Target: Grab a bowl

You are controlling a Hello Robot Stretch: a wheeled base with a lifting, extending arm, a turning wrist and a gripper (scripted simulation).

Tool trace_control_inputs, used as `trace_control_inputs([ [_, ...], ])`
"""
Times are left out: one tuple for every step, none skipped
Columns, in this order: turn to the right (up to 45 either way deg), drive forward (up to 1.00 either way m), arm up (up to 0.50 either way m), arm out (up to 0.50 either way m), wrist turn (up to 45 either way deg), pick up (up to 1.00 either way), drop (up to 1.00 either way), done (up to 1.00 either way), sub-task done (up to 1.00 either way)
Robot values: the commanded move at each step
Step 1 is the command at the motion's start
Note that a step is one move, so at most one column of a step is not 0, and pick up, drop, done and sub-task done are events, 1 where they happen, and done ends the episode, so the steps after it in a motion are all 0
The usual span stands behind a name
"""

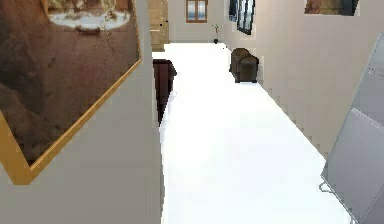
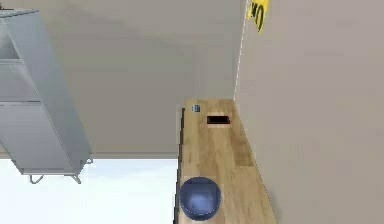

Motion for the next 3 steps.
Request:
trace_control_inputs([
  [0.0, 0.0, 0.5, 0.0, 0.0, 0.0, 0.0, 0.0, 0.0],
  [0.0, 0.0, 0.32, 0.0, 0.0, 0.0, 0.0, 0.0, 0.0],
  [0.0, 0.0, 0.0, 0.1, 0.0, 0.0, 0.0, 0.0, 0.0],
])
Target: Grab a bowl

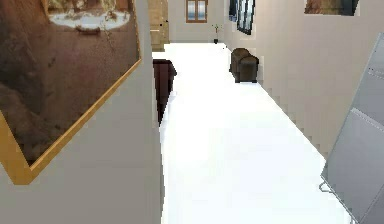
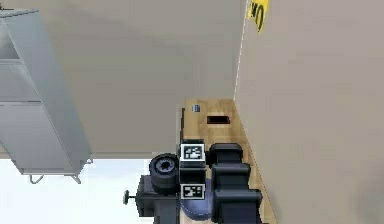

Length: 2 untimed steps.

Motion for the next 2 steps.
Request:
trace_control_inputs([
  [0.0, 0.0, 0.0, 0.0, 45.0, 0.0, 0.0, 0.0, 0.0],
  [0.0, 0.0, 0.0, 0.0, 45.0, 0.0, 0.0, 0.0, 0.0],
])
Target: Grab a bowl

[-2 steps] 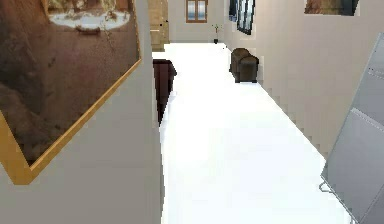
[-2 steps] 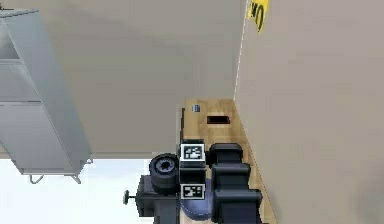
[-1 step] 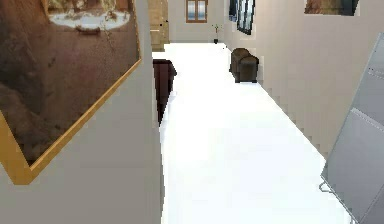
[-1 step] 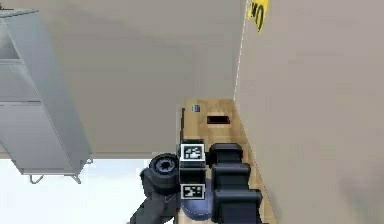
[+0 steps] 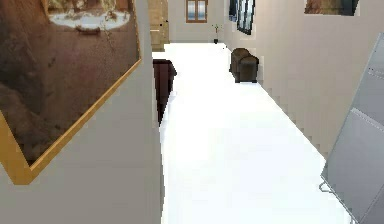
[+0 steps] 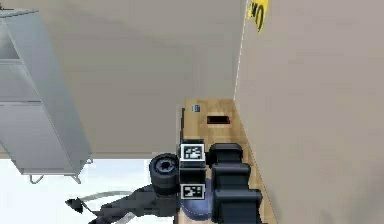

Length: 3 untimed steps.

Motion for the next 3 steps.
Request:
trace_control_inputs([
  [0.0, 0.0, 0.0, 0.0, 45.0, 0.0, 0.0, 0.0, 0.0],
  [0.0, 0.0, 0.0, 0.0, 45.0, 0.0, 0.0, 0.0, 0.0],
  [0.0, 0.0, 0.0, 0.0, 9.0, 0.0, 0.0, 0.0, 0.0],
])
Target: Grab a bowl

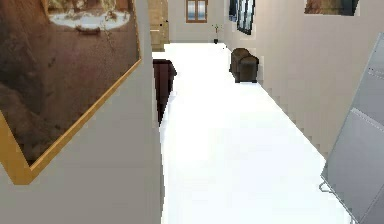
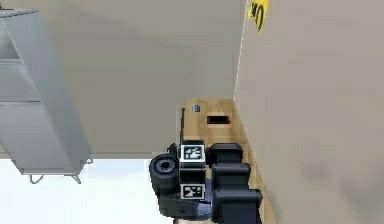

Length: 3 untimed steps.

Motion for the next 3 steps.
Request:
trace_control_inputs([
  [0.0, 0.0, -0.3, 0.0, 0.0, 0.0, 0.0, 0.0, 0.0],
  [0.0, 0.0, 0.0, 0.0, 0.0, 1.0, 0.0, 0.0, 0.0],
  [0.0, 0.0, 0.1, 0.0, 0.0, 0.0, 0.0, 0.0, 0.0],
])
